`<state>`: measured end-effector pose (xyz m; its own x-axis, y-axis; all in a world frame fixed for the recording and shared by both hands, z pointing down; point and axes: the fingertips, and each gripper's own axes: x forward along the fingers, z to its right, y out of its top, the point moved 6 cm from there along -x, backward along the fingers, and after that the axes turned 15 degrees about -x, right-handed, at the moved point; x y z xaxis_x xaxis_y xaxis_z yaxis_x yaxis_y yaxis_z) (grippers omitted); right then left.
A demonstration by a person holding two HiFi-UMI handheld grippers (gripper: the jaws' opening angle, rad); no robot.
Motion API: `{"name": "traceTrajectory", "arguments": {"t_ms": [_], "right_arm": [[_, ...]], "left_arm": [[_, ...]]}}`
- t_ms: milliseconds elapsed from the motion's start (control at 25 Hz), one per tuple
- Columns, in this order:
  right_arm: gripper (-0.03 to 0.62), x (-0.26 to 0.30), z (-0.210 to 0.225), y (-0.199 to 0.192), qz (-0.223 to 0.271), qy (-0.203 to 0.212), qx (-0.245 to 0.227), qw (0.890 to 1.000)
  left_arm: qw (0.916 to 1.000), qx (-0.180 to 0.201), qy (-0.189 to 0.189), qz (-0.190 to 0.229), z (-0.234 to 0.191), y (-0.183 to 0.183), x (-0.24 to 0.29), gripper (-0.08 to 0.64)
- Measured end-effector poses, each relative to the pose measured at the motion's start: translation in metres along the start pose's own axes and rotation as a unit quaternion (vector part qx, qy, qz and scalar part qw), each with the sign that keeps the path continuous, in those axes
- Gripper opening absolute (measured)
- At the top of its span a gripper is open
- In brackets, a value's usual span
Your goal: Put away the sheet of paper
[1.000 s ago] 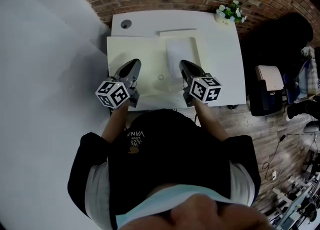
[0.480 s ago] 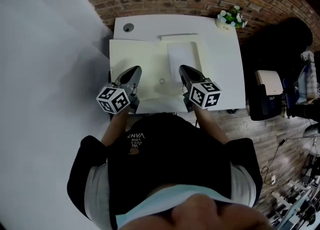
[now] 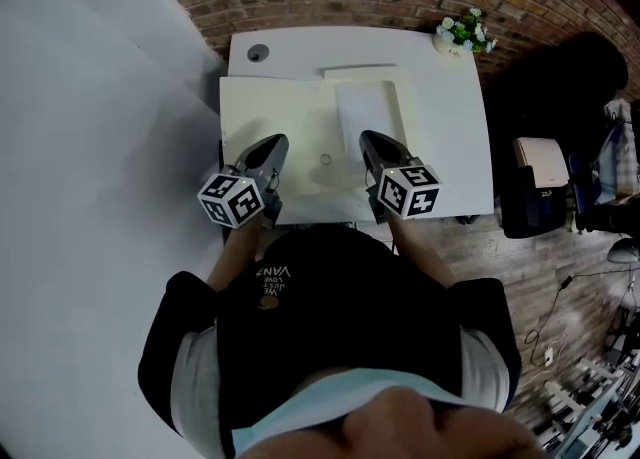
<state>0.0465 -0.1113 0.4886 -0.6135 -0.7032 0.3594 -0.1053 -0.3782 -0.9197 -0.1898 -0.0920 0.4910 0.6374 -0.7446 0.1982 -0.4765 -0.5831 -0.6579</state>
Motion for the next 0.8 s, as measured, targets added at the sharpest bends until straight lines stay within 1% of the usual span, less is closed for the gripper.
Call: {"name": "traceTrajectory", "arguments": {"t_ms": [160, 800], "right_arm": [[-0.002, -0.003, 0.001, -0.001, 0.003, -0.003, 0.001, 1.000], [-0.002, -0.003, 0.004, -0.006, 0.010, -0.012, 0.010, 1.000]], "left_arm": [[1.0000, 0.006, 0.007, -0.002, 0.002, -0.001, 0.001, 0.000], [0.9998, -0.004, 0.016, -0.007, -0.004, -0.013, 0.003, 0.000]]}}
